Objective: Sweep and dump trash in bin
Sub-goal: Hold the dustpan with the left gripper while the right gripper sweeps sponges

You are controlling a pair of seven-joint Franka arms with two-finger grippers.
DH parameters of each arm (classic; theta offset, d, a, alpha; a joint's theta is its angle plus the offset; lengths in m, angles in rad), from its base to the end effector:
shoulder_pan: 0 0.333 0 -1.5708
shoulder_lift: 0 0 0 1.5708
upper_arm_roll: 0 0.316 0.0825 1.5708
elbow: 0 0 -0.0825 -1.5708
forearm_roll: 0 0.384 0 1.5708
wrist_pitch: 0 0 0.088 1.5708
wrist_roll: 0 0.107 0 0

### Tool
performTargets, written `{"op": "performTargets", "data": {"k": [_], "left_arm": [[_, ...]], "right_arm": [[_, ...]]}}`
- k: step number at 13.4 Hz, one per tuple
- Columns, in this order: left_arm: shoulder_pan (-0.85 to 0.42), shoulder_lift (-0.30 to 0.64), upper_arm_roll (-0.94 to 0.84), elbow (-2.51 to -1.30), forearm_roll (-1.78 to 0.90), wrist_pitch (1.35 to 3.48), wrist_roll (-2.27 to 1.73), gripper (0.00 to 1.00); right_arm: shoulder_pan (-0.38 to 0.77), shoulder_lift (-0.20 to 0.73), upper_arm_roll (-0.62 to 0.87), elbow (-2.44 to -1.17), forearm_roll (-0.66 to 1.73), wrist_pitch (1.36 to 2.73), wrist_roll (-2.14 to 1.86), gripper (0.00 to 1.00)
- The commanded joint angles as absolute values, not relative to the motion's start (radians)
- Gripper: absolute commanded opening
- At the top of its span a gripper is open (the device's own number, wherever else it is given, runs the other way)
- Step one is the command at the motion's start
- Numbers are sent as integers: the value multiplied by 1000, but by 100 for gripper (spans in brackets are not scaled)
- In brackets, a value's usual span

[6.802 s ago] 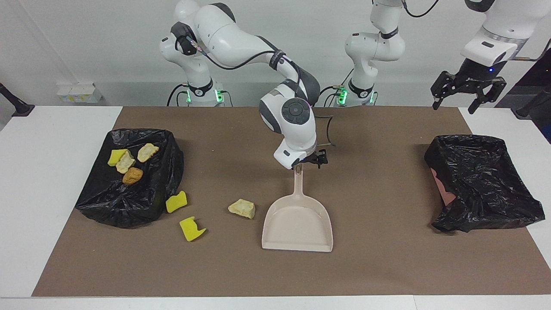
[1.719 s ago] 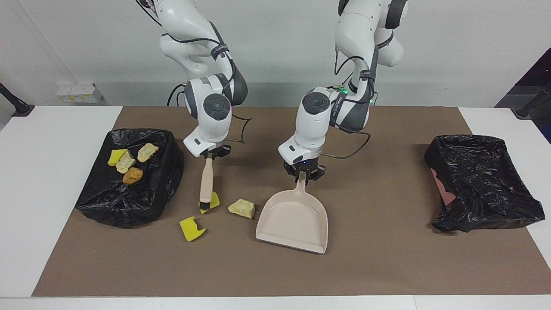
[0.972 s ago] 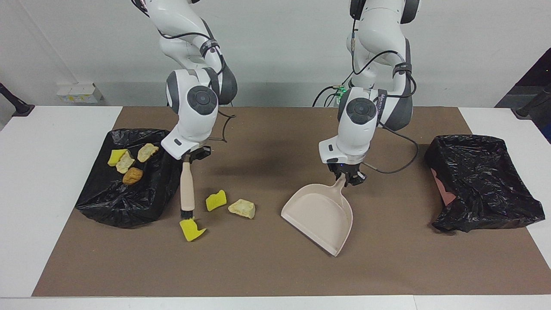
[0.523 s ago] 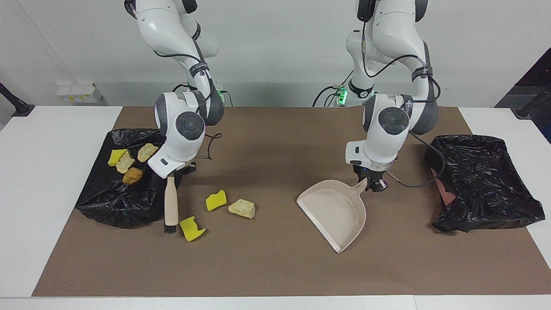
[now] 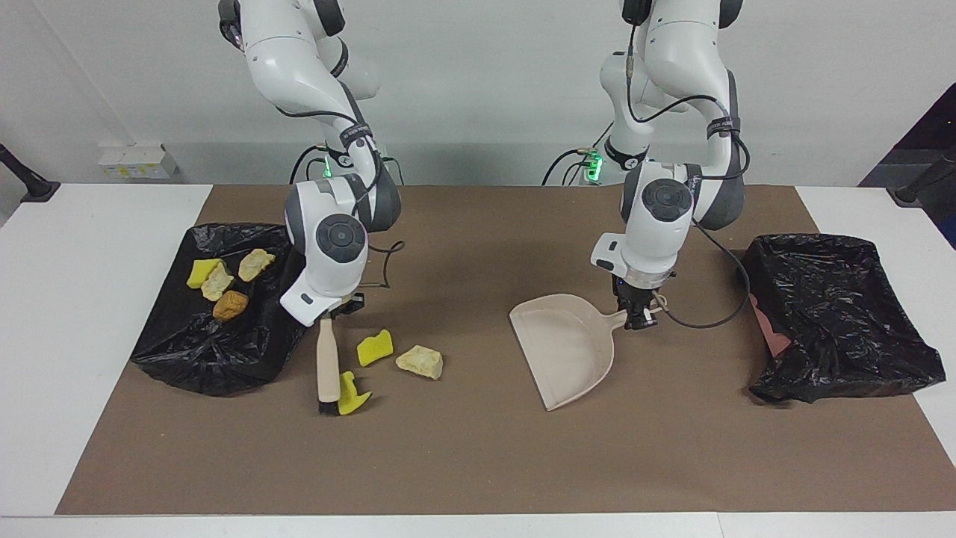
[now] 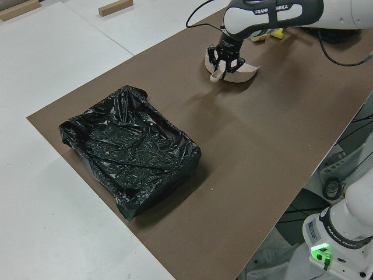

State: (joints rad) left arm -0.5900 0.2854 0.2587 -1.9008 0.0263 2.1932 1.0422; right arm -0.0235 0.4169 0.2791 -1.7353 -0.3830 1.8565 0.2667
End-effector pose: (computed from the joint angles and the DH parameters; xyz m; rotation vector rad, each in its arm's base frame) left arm 0.5819 -0.2076 0.3579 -2.3322 1.9629 0.0269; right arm 0.6156 0.1163 0.3291 2.8231 0.2003 -0.2863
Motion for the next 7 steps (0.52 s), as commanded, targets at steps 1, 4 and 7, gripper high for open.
{"op": "performTargets", "data": {"k": [1,4,7], "left_arm": [[-612,238,265,-1970,49,2232,1051,0],[-621,235,264,-1973,49,2238,1049,0],[-627,226,264,-1991,49,2250,1048,0]], "right_arm": [[-3,417,285,-1732,-310,1868,250,0],[15,416,305,-1730,-250,1870,239,0],[37,417,308,-1733,-169,1898,239,0]]}}
